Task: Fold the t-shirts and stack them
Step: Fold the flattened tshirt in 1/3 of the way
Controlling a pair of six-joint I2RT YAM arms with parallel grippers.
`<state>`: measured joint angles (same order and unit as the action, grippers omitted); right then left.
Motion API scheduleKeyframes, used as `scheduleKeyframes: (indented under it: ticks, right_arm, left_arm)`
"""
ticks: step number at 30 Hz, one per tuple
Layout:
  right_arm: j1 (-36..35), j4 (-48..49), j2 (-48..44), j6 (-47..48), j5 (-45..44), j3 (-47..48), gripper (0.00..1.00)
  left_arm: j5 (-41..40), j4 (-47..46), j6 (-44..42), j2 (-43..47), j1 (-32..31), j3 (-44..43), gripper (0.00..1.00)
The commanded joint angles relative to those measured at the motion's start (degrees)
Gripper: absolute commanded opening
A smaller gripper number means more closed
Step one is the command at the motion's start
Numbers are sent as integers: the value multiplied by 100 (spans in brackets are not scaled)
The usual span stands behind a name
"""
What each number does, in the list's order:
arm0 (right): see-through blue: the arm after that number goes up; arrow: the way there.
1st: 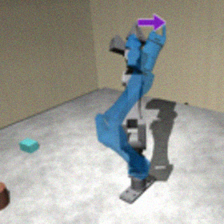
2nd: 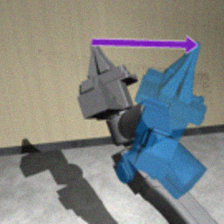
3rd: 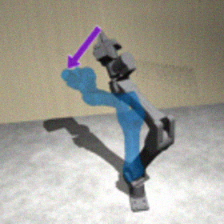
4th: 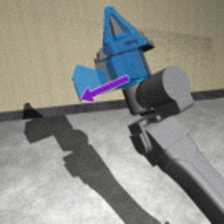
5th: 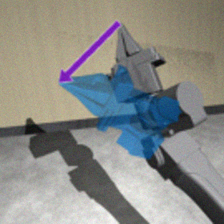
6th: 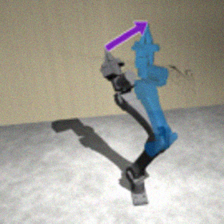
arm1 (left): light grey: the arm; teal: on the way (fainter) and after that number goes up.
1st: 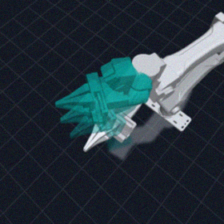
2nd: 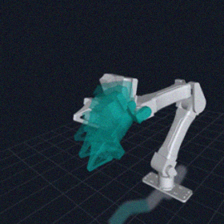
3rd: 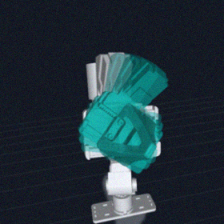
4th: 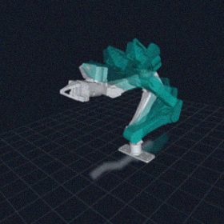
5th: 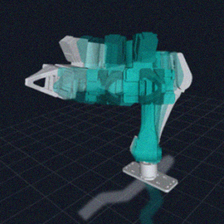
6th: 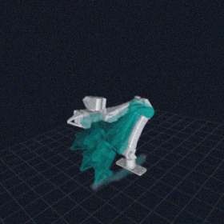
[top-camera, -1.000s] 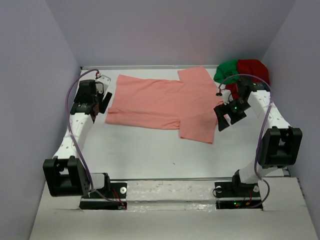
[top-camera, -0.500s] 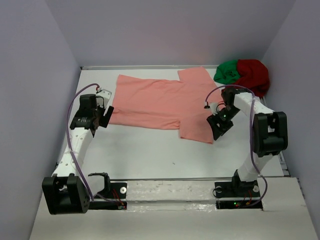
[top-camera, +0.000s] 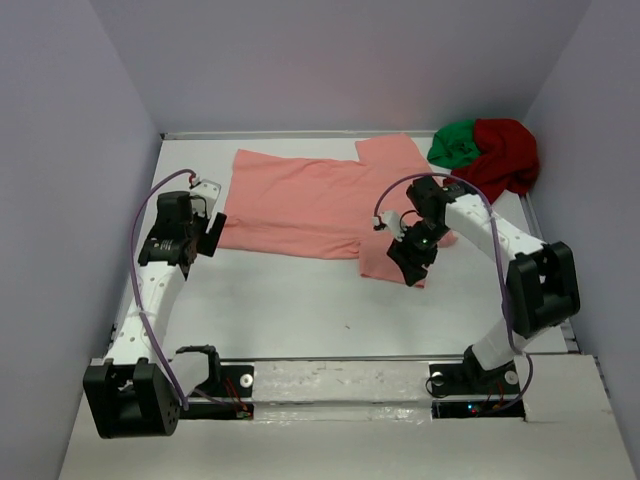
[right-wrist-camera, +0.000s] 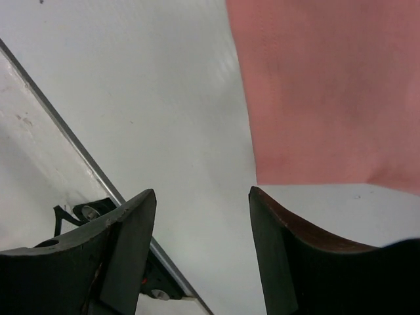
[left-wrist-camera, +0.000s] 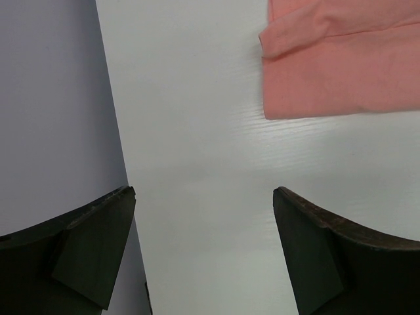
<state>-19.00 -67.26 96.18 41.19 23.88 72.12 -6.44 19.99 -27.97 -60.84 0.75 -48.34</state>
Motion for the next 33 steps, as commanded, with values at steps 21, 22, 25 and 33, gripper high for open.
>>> scheduleKeyframes:
  ticks: [21,22,25,33]
  right_arm:
    - [-1360,2955,-944,1041,-1992,-1737,68]
    - [-1360,2973,-900,1023,-2001,-1701,68]
    - [-1422,3061,-672,988,-2045,-1569,66]
    - [-1598,3395,-320,742,-2071,-1464,66]
  left_arm:
    - [99,-259,46,485,258,509,99]
    - [81,-267,46,485,267,518,99]
    - [90,-276,37,459,276,518,99]
    - [204,-294,37,450,267,474,99]
